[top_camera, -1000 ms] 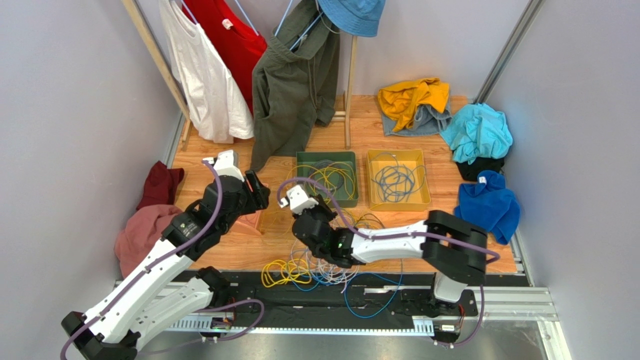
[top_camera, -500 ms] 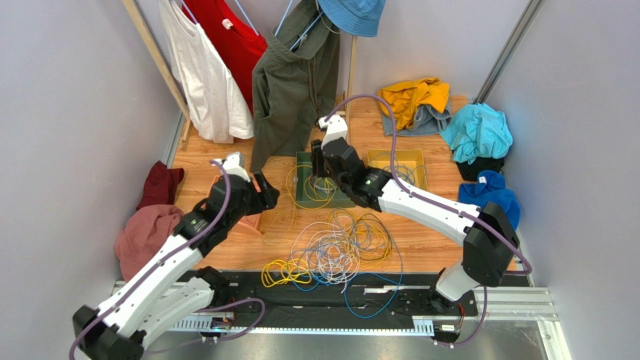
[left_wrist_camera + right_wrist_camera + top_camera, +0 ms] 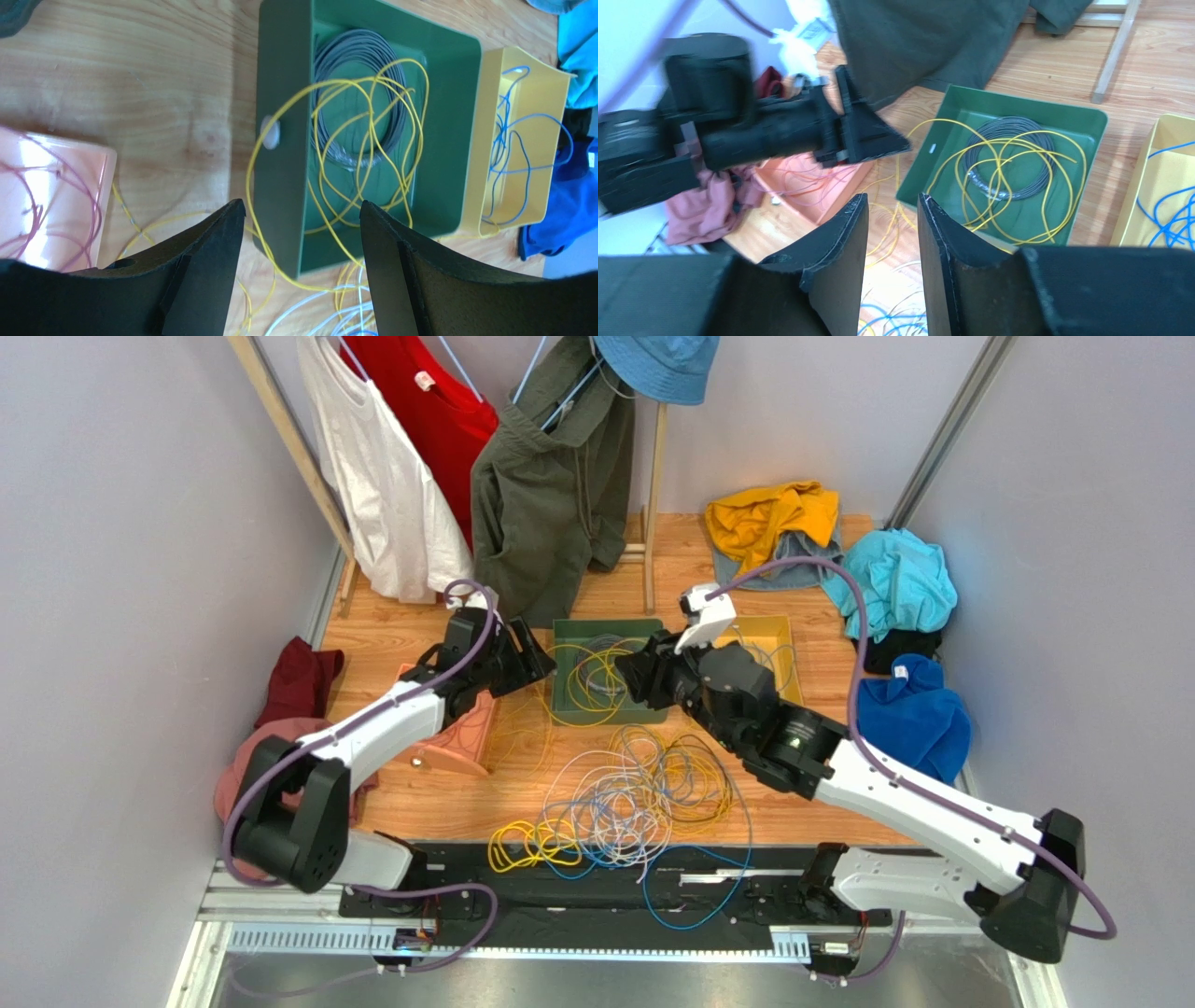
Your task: Untangle the cables
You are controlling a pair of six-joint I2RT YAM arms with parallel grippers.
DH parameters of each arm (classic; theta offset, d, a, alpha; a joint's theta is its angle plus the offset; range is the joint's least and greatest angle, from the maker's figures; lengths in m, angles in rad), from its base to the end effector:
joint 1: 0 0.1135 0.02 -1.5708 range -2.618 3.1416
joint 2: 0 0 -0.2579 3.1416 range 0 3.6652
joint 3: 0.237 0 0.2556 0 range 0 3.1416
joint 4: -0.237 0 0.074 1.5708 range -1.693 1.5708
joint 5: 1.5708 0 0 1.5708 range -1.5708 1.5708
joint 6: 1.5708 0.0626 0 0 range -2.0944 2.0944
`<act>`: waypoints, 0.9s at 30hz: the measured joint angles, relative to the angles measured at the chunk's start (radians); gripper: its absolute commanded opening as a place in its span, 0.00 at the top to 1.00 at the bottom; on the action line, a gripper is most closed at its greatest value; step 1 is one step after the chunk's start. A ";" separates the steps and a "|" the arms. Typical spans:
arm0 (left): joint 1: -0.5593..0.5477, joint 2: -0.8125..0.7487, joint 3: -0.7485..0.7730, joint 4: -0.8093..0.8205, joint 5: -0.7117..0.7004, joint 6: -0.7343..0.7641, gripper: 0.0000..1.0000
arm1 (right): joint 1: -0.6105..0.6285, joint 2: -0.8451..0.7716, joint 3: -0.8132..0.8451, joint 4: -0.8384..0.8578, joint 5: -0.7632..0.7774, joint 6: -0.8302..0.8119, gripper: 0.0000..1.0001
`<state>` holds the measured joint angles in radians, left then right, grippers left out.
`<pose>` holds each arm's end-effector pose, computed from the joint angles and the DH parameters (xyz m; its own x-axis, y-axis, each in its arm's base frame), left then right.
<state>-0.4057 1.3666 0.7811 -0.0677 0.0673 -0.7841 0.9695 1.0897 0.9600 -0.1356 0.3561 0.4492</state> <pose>0.2890 -0.1287 0.1958 -0.7081 -0.4627 -0.5334 -0.0808 0.8035 -0.5898 0.1780 0.2209 0.3347 -0.3866 0.1560 -0.9090 -0.4603 0.8214 0.3367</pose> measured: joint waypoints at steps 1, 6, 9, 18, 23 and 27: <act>0.007 0.022 0.000 0.019 0.009 -0.003 0.31 | 0.004 -0.021 -0.010 -0.001 -0.002 0.003 0.64; 0.023 0.158 0.015 0.088 0.050 -0.026 0.33 | 0.015 -0.103 -0.068 -0.011 -0.011 0.022 0.64; 0.024 0.213 0.024 0.108 0.066 -0.037 0.40 | 0.016 -0.124 -0.093 -0.024 -0.011 0.027 0.64; 0.024 0.189 0.025 0.134 0.094 -0.047 0.76 | 0.016 -0.142 -0.138 -0.032 -0.008 0.033 0.65; 0.025 0.057 0.026 0.078 0.072 -0.014 0.92 | 0.017 -0.142 -0.150 -0.029 -0.008 0.037 0.66; 0.025 -0.013 0.042 0.052 0.069 0.003 1.00 | 0.017 -0.142 -0.156 -0.025 -0.010 0.044 0.67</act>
<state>-0.3809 1.3533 0.8230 -0.0158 0.1368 -0.7815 0.9863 0.9474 0.8036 -0.1608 0.3462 0.4934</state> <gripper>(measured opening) 0.024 0.338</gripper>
